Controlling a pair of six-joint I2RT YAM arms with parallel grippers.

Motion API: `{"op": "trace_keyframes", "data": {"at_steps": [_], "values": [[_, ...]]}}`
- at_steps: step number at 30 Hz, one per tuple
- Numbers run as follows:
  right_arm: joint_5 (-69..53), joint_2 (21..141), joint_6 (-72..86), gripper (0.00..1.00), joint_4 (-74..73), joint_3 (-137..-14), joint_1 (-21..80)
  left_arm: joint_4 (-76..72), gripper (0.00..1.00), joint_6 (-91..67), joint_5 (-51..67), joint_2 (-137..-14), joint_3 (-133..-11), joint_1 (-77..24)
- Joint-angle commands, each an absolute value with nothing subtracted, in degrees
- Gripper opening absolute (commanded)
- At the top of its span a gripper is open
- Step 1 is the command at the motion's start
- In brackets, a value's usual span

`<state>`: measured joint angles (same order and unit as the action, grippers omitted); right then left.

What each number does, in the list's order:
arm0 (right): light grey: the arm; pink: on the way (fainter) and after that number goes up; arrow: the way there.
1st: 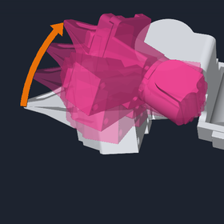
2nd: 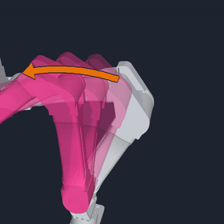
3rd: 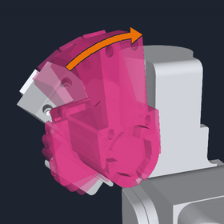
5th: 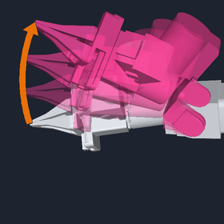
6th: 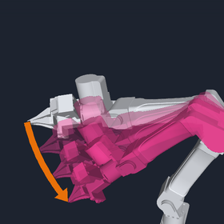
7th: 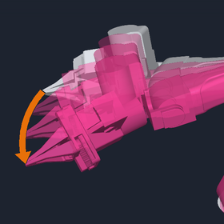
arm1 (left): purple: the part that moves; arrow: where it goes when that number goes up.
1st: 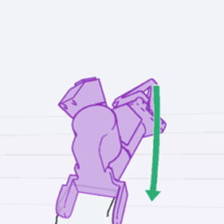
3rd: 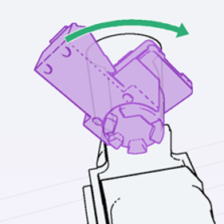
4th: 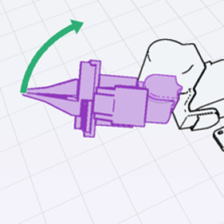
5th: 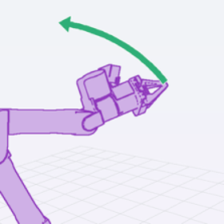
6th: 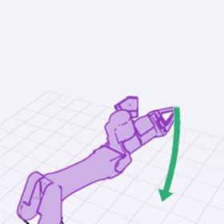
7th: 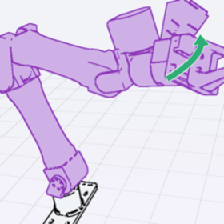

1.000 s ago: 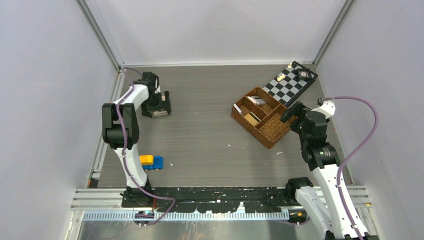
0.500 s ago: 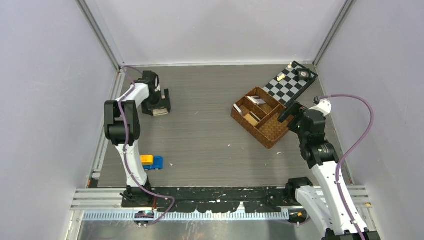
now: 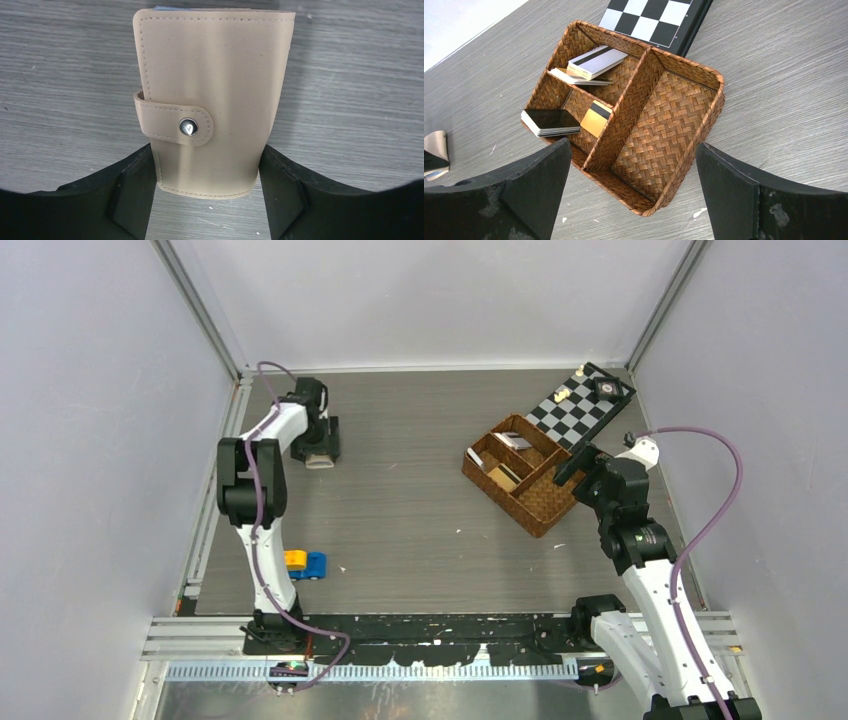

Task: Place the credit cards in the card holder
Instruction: Move the card holder to the center of the board.

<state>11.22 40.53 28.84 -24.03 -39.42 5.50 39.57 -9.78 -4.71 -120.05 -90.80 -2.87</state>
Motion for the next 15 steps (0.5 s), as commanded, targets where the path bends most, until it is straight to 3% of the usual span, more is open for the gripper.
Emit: {"op": "trace_keyframes", "data": {"at_steps": [1,15], "values": [[10.4,40.2,28.2,0.99,-22.0,-39.8,5.4,41.6,0.65,-9.5,-7.6,-117.8,-87.5,-8.1],[6.4,42.5,27.8,0.98,-21.5,-40.1,5.4,40.8,0.58,-26.6,-7.0,-94.9,-62.3,-23.5]]}}
